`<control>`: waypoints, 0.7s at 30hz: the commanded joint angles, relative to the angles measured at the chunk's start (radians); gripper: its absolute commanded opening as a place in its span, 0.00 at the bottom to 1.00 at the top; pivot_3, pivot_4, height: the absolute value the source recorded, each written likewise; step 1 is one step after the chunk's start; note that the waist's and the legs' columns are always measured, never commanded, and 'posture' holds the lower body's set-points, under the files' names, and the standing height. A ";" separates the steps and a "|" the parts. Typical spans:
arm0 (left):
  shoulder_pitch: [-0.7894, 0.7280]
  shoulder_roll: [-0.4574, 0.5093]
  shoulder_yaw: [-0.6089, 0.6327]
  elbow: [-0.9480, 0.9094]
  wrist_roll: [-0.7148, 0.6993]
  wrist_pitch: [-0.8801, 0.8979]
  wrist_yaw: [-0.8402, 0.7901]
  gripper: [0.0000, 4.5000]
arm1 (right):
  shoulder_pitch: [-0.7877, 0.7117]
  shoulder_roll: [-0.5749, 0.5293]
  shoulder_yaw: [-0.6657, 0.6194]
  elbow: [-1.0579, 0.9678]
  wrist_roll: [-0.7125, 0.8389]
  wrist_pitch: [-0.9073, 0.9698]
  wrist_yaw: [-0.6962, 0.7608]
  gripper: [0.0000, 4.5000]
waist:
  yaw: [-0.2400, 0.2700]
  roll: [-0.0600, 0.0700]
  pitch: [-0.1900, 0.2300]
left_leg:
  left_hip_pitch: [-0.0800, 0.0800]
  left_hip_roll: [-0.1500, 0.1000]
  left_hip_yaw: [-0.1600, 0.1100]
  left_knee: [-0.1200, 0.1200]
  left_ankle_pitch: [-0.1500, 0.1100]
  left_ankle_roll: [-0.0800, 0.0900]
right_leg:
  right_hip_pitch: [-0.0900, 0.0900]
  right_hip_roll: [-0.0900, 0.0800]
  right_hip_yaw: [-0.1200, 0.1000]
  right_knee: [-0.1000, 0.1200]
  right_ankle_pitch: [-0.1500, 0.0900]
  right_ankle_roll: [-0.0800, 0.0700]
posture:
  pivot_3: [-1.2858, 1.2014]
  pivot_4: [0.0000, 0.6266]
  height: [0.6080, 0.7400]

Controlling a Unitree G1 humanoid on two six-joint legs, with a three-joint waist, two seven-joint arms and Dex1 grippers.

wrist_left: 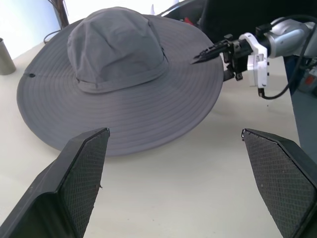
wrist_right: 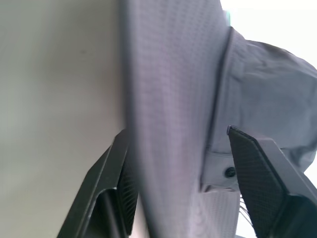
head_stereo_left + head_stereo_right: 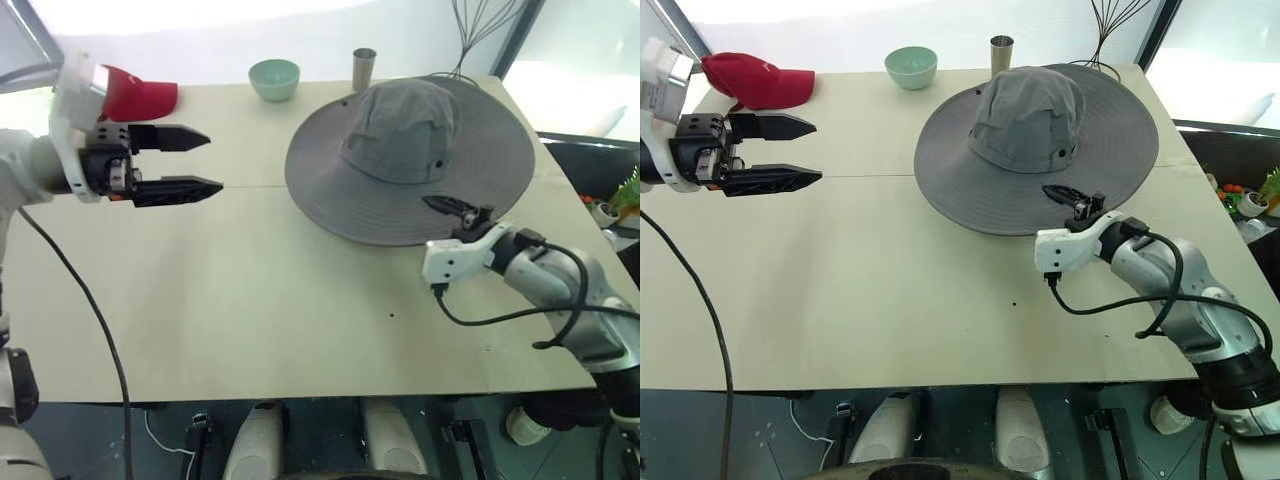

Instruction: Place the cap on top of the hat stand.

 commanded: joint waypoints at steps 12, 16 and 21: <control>-0.147 -0.046 -0.060 0.178 0.119 -0.112 -0.099 1.00 | 0.449 -0.138 -0.796 -0.147 0.719 0.231 0.554 0.63 | -0.003 -0.001 0.000 | 0.003 0.000 0.000 0.001 0.000 0.000 | 0.004 0.000 0.000 0.000 0.000 0.000 | 0.52 0.24 1.00; -0.159 -0.046 -0.056 0.196 0.129 -0.122 -0.111 1.00 | 0.316 -0.257 -0.930 0.086 0.985 0.626 0.667 0.63 | -0.003 -0.001 0.000 | 0.004 0.000 0.000 0.001 0.000 0.000 | 0.005 0.000 0.000 0.000 0.000 0.000 | 0.52 0.24 1.00; -0.148 -0.036 -0.042 0.202 0.134 -0.133 -0.118 1.00 | 0.142 -0.346 -0.886 0.300 1.100 0.824 0.683 0.99 | -0.001 -0.001 0.000 | 0.004 0.001 0.000 -0.001 0.000 0.000 | 0.005 0.001 0.000 -0.001 0.000 0.000 | 0.52 0.24 1.00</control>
